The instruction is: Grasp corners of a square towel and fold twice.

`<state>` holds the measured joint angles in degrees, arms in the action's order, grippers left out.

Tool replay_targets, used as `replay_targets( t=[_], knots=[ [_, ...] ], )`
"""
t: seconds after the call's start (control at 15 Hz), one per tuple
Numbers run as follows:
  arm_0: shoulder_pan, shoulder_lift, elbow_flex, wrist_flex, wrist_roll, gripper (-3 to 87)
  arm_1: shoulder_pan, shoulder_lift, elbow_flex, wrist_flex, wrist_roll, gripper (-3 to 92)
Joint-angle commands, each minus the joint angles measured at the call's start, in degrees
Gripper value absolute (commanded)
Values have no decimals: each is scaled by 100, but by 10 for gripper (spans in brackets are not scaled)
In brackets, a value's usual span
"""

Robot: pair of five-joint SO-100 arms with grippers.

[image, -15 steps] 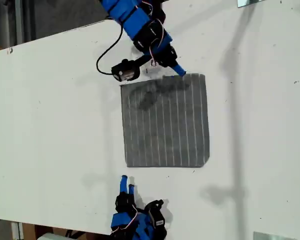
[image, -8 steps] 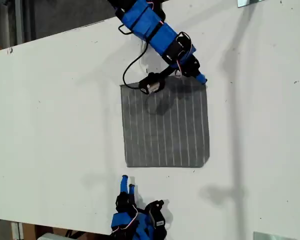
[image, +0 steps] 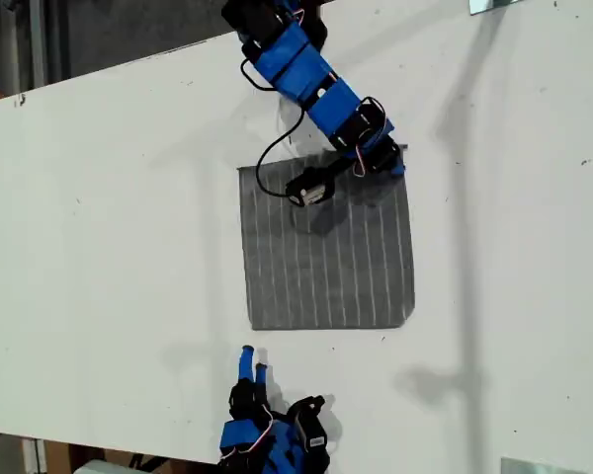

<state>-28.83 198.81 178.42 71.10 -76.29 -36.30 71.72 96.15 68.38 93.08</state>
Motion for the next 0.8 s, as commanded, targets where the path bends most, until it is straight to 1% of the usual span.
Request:
replay_targets(
  t=[0.0, 0.13, 0.2, 0.33, 0.4, 0.47, 0.53, 0.67, 0.73],
  knots=[
    [114, 35, 18, -53, 62, 266, 0, -26, -167, -88, 123, -1],
    [334, 35, -26, -176, 114, 260, 26, -44, -316, -97, 141, -1],
    [501, 35, -141, -97, -26, 257, 53, -105, -413, -44, 158, -1],
    [1266, -44, -773, 501, -650, 258, 158, -264, -501, -18, 158, -1],
    [1802, -483, -1327, 598, -993, 259, 211, -334, -571, -18, 141, -1],
    [2303, -1564, -1969, 176, -1072, 261, 255, -387, -624, 0, 123, -1],
    [2804, -3357, -2812, -369, -1125, 261, 290, -413, -659, 44, 114, -1],
    [3586, -6996, -4702, -835, -1257, 265, 290, -396, -686, 132, 167, -1],
    [3929, -8191, -5229, -1020, -1512, 267, 281, -396, -738, 185, 202, -1]
  ],
)
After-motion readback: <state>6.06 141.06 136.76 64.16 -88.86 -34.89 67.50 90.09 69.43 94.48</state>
